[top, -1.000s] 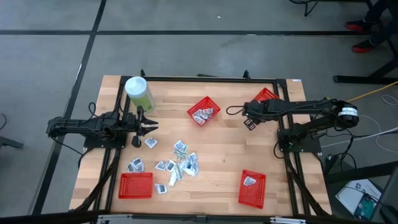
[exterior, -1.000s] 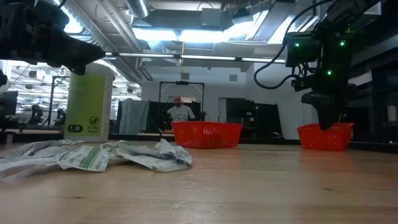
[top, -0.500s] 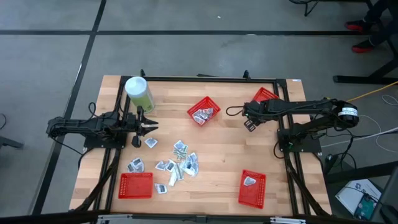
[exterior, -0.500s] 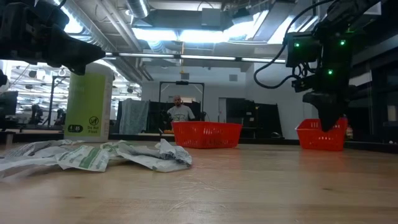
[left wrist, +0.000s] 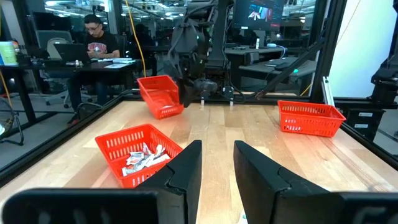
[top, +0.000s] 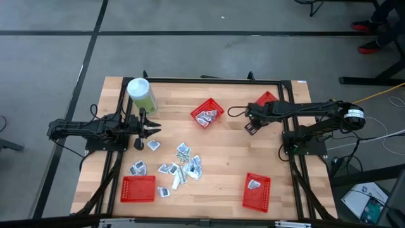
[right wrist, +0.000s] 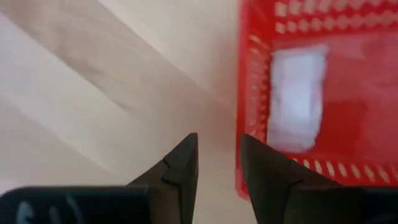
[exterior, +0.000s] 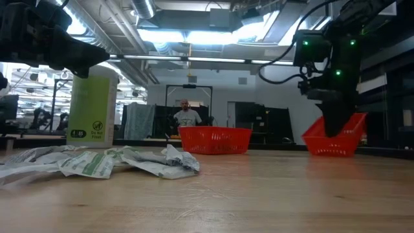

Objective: Pick & Place First Aid Supplies
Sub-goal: Adjust the red container

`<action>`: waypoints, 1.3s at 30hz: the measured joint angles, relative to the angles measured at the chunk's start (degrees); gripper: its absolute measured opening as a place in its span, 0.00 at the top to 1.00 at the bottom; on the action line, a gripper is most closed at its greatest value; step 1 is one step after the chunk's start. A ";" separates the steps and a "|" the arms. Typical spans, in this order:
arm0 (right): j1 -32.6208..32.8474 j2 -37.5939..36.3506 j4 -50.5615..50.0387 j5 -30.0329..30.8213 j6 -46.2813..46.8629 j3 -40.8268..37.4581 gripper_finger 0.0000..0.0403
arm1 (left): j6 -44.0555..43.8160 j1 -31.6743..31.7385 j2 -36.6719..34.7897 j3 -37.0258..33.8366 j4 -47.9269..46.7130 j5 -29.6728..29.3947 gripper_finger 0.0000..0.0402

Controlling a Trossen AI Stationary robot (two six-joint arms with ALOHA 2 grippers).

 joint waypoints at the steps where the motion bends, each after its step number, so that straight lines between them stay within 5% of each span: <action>1: 0.10 0.00 1.06 -0.78 -0.30 0.00 0.71 | 0.00 0.00 0.01 0.00 0.01 0.00 0.78; 22: 5.77 -0.02 13.95 -9.52 0.98 0.00 0.71 | 0.00 0.00 -0.01 0.00 -0.01 0.00 0.78; 39: 18.45 -0.02 35.87 -13.32 3.77 0.02 0.71 | 0.00 0.00 0.00 0.00 0.00 0.00 0.78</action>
